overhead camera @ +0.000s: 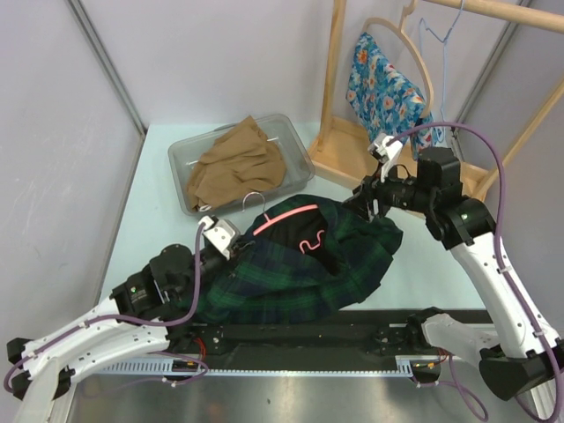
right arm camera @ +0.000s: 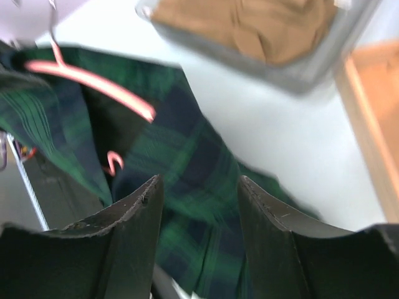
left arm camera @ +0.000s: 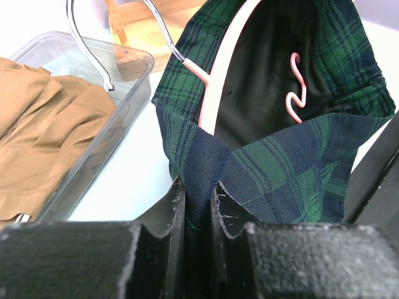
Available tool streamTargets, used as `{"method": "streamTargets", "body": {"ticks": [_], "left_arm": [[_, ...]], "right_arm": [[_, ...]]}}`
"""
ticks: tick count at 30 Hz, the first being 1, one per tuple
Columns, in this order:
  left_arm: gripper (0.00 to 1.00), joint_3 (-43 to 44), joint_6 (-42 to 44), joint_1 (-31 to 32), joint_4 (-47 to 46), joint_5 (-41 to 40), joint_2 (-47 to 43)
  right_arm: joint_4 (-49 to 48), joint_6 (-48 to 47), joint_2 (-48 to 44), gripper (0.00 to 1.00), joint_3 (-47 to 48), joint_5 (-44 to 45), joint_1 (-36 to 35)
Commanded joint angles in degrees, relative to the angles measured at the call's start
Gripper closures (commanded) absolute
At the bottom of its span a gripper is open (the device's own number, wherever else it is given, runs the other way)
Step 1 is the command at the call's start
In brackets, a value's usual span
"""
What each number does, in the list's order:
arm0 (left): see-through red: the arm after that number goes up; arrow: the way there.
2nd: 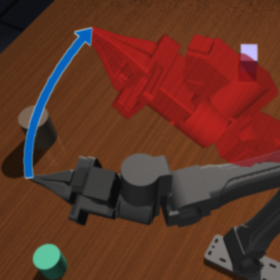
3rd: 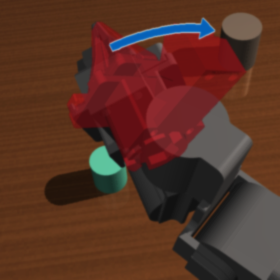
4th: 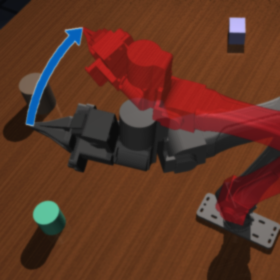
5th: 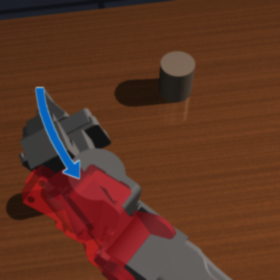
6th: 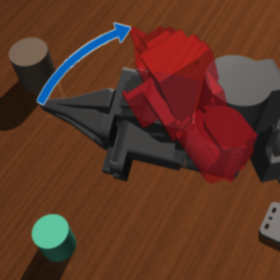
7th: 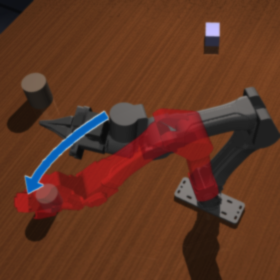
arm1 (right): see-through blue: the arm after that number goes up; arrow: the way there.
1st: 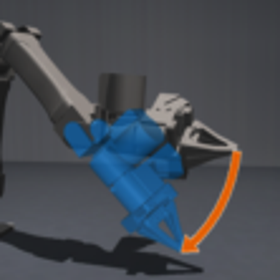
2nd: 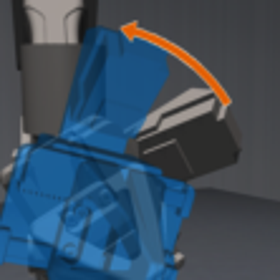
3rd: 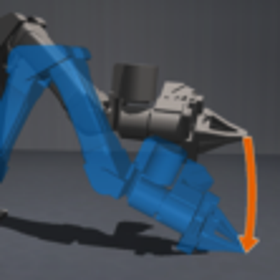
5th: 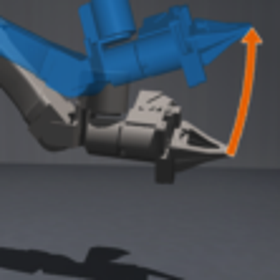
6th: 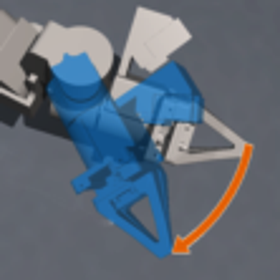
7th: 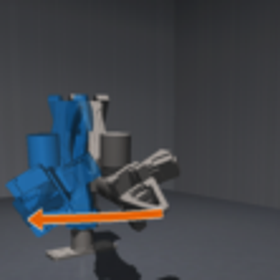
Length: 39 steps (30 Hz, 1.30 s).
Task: Place the skirt on the hanger
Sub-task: Place skirt on hanger
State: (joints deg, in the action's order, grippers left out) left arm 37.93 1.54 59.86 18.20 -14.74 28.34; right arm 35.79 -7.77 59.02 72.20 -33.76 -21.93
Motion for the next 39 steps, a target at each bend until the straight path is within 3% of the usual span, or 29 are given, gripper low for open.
{"method": "streamTargets", "body": {"ticks": [1,8,14,31,39], "left_arm": [[1.0,1.79,-1.19,0.35,-6.95,0.68,-0.21],[1.0,4.51,-0.75,0.35,-5.1,2.26,1.19],[1.0,6.36,-0.84,0.44,-3.78,4.19,2.25],[1.0,10.93,-1.1,0.35,0.08,9.73,4.01],[1.0,11.55,-2.95,0.35,-1.41,10.96,3.04]], "right_arm": [[8.5,-7.42,-1.45,0.45,0.39,-7.01,4.43],[11.58,-11.3,2.05,0.43,0.39,-11.94,3.66],[10.01,-12.71,5.04,0.43,0.48,-10.63,0.05],[7.89,-15.52,11.2,0.36,4.43,-7.9,0.4],[13.51,-18.95,14.36,0.38,5.49,-23.1,-1.35]]}}
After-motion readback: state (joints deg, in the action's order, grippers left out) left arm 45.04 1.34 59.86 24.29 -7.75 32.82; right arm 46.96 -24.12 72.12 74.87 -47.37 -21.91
